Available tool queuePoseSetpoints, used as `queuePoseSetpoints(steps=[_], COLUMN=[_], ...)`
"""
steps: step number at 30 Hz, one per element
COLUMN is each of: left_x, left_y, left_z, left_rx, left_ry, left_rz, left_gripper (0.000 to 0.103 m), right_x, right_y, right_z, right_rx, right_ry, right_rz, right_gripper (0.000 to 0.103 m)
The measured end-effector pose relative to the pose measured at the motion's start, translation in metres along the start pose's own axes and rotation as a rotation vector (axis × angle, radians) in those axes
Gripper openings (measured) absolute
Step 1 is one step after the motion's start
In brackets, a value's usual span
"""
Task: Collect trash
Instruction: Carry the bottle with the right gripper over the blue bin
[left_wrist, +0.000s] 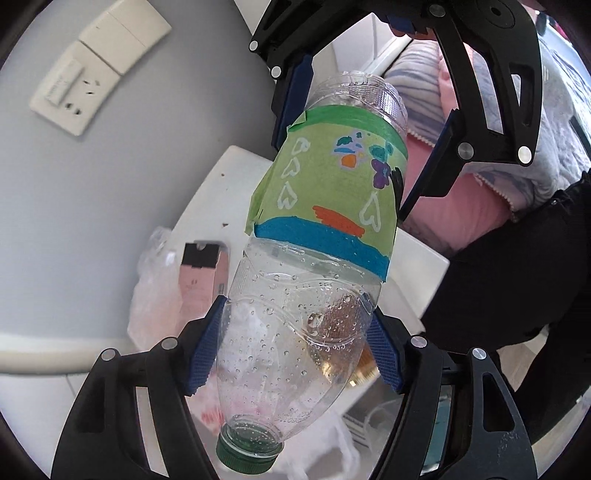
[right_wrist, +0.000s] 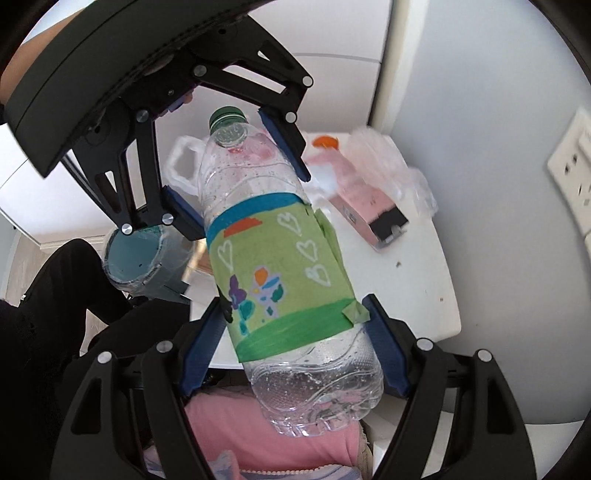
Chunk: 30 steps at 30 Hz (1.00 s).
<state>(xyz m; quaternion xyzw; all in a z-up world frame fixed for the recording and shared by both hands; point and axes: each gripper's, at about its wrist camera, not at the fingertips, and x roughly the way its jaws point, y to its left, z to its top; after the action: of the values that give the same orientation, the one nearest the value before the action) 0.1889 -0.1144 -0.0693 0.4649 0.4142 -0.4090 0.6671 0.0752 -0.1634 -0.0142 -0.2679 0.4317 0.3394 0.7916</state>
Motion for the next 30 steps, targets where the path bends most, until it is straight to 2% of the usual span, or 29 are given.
queuePoseSetpoints(steps=[6,12,18,23,30], left_x=[-0.048,-0.083,-0.101,-0.110,-0.113], left_y=[-0.032,-0.075,-0.118,-0.156,-0.200], left_z=[-0.037,-0.103,-0.171,-0.229,-0.295], left_rx=[-0.099,-0.231,-0.375,-0.498,-0.648], left_ry=[0.002,0.029,0.081,0.118,0.153], left_rz=[0.072,0.121,0.151,0.163,0.164], left_gripper=[0.069,0.069,0.069,0.069,0.069], right_x=[-0.013,0.004,0.033,0.062,0.102], right_y=[0.061,0.122,0.193,0.247,0.310], right_z=[0.032,0.067,0.105,0.125,0.146], right_rx=[-0.130,-0.259,-0.401,-0.510,-0.624], right_ry=[-0.030,-0.040,-0.024,-0.006,0.018], right_rz=[0.004,0.069,0.150,0.215,0.298], right_gripper=[0.072,0.072,0.072,0.072,0.072])
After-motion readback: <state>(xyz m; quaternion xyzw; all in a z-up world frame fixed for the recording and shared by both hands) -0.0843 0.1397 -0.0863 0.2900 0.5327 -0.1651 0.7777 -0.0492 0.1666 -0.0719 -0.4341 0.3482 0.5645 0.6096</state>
